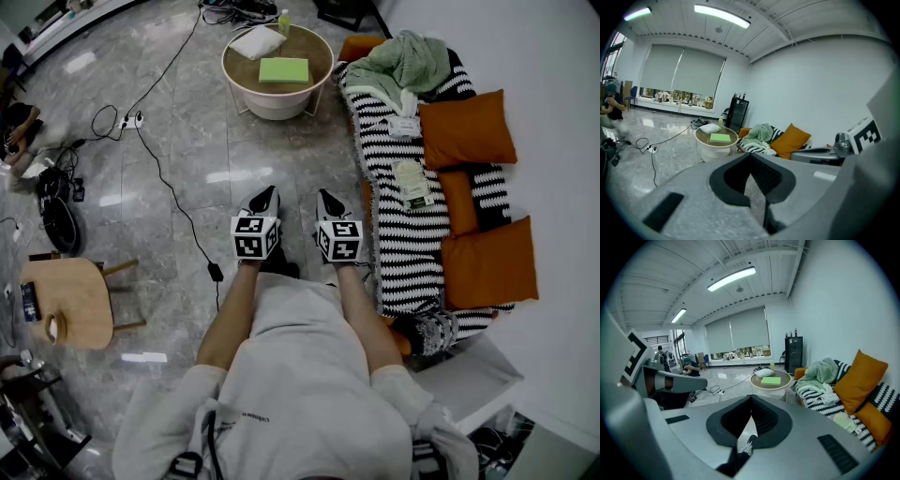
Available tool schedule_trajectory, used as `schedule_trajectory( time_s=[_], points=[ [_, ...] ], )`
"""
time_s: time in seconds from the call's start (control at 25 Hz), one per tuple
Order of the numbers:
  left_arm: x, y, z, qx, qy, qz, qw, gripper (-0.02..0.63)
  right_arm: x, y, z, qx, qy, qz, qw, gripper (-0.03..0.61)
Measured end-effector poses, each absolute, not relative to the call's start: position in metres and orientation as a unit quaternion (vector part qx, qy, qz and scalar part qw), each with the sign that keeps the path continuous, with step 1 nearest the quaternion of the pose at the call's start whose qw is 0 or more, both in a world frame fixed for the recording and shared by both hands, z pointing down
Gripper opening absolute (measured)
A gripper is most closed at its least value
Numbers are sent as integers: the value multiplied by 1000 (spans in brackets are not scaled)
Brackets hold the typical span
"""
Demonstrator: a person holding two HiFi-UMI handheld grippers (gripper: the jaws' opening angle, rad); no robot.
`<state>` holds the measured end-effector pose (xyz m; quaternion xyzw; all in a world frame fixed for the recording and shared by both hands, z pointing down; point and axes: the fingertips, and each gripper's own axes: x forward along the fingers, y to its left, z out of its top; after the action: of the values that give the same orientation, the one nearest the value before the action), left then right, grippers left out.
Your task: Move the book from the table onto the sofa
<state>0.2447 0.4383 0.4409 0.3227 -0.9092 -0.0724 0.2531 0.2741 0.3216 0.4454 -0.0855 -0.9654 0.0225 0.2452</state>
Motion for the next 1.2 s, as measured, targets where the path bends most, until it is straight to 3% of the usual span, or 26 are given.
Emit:
schedule_trajectory(
  time_s=[0.44,1.2],
  points=[
    [179,438,451,283,-921,-72,259,9,218,320,466,-137,-955,22,262,6],
    [-12,388,457,319,-898,-51,298,9,41,276,479,-115,-944,64,303,6]
  ],
)
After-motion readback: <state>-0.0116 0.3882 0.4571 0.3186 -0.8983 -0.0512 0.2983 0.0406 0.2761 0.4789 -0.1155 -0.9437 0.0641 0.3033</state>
